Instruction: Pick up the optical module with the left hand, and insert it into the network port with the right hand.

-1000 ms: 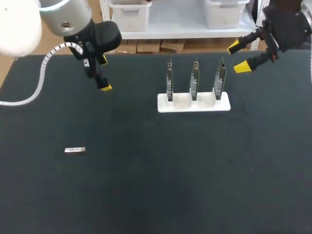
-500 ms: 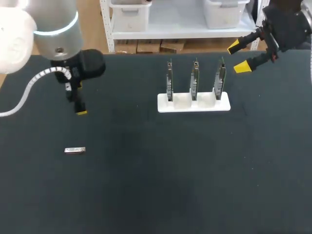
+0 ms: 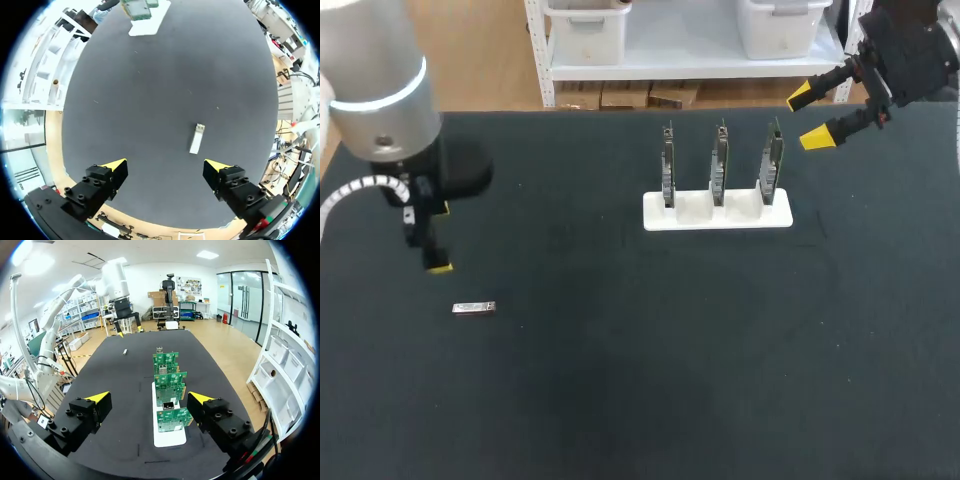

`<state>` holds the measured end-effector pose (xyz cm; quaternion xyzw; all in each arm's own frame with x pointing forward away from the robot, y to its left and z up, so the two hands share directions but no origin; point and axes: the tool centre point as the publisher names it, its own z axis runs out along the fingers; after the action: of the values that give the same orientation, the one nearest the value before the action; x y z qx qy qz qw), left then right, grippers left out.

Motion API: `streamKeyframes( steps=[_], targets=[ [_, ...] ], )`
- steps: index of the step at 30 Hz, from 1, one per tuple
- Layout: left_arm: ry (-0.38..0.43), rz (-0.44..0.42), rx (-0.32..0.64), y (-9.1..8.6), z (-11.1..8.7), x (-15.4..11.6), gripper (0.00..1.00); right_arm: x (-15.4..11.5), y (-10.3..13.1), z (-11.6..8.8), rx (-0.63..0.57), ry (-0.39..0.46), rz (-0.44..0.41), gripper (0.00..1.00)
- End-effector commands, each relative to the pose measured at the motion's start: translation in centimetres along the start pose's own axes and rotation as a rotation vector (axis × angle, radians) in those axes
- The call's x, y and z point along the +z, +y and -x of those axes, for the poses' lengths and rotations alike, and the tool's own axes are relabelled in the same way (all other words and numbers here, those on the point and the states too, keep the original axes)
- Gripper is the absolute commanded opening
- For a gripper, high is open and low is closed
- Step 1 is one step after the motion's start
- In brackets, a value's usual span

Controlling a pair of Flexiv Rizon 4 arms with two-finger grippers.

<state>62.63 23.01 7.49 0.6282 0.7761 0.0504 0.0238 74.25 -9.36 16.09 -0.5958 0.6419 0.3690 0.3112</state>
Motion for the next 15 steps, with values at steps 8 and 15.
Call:
streamKeyframes(
  steps=[8, 15],
  targets=[
    [-0.042, -0.002, -0.026, -1.9, 0.2, 1.2, 1.00, 0.0, 0.2, 0.0, -0.001, 0.000, -0.004, 1.00],
    [-0.026, -0.008, -0.016, -2.4, 1.5, 3.2, 1.00, 0.0, 0.2, 0.0, -0.001, 0.000, -0.004, 1.00]
  ],
)
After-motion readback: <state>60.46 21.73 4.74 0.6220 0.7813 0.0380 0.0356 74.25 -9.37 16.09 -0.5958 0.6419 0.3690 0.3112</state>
